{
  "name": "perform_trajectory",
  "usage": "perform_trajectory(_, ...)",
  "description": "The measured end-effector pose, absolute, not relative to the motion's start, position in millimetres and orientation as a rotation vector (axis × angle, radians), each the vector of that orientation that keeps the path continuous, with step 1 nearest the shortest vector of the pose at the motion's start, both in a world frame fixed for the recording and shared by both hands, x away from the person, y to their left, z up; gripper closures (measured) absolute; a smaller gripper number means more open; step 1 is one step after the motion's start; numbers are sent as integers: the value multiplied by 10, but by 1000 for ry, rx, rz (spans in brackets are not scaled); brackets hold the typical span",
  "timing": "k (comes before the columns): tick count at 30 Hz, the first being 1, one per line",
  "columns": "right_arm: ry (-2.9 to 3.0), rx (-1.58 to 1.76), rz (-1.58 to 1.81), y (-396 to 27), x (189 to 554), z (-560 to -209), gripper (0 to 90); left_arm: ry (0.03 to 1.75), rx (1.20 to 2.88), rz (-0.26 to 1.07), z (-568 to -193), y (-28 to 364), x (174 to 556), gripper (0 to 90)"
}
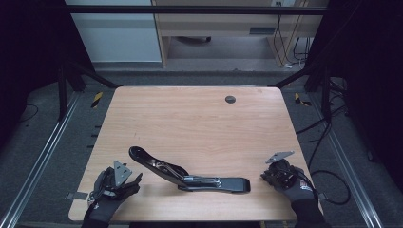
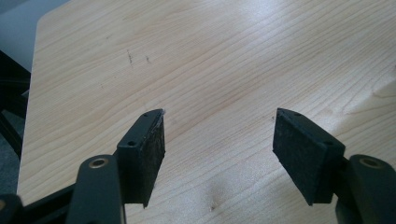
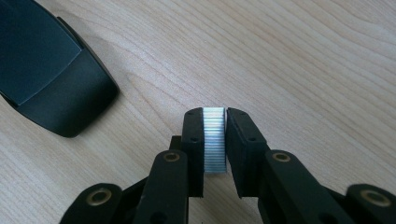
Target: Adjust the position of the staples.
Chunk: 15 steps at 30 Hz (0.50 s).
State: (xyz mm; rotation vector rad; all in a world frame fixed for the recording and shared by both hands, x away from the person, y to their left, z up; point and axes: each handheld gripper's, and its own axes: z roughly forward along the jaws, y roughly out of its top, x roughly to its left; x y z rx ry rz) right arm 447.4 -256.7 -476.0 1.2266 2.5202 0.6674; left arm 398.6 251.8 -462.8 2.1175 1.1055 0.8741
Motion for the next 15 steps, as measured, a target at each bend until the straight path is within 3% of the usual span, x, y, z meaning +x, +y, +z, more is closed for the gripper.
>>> perform_trajectory(15, 2515, 1125, 720, -2583, 4440, -4631, 781, 1107, 2118, 872, -4629, 2519, 3988, 335)
